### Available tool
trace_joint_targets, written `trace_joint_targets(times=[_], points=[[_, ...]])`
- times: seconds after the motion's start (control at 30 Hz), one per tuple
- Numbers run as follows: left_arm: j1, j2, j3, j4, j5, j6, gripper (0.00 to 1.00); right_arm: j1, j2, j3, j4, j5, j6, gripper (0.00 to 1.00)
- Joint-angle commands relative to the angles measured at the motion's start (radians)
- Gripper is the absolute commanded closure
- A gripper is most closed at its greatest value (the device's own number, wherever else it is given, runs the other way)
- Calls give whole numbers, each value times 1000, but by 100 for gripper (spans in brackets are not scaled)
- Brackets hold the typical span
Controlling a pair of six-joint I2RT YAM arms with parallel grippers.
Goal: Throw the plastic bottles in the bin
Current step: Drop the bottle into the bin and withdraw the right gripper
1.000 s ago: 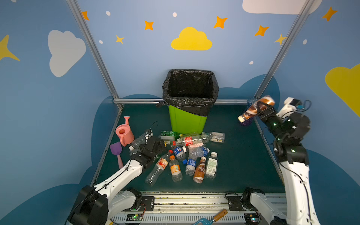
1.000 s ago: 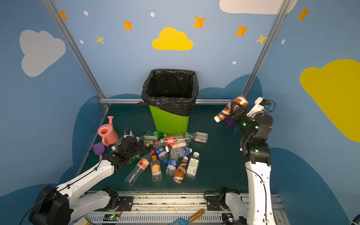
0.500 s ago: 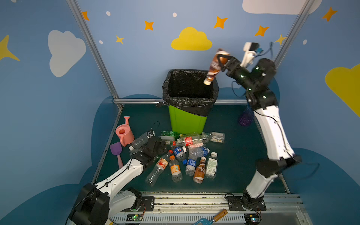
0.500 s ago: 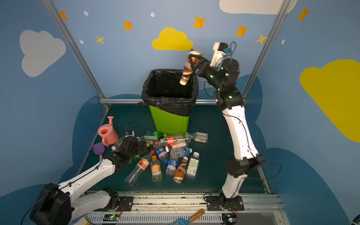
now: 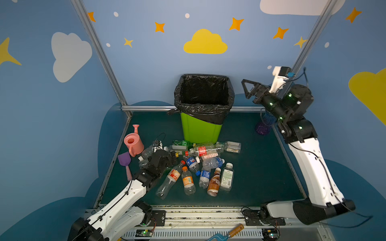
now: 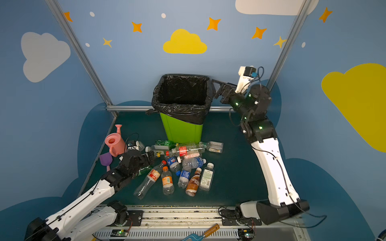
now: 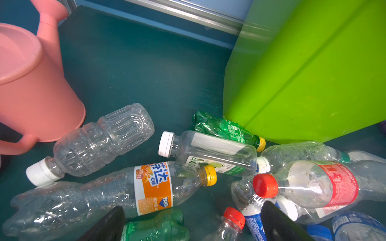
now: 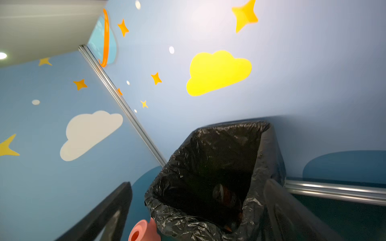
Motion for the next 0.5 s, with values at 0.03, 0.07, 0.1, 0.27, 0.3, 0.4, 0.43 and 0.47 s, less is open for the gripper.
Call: trace_joint_targets(times=[0.03,0.07,0.1,0.27,0.3,0.4,0.43,0.47], points=[[-14,-65,-22,-86,-22,-23,0,-39,-51,-229,48,-2,18,2],[-18,-79,-26,-104,-27,-29,0,-49,-68,-277,41,-5,26,2],[-25,-92,-29,-131,-38,-42,0,-61,-87,-334,36,-9,41,2],[-65,-120,-25,-283,-98,-115,0,-92,-164,-608,60,-42,74,2],[-77,-122,-26,-307,-106,-127,0,-96,-176,-654,54,-43,69,2],[-123,-118,-35,-366,-118,-169,0,-110,-207,-763,33,-40,69,2],[-143,-111,-40,-385,-120,-186,0,-119,-220,-797,33,-39,75,2],[-159,-102,-39,-403,-119,-203,1,-127,-232,-826,33,-40,82,2]])
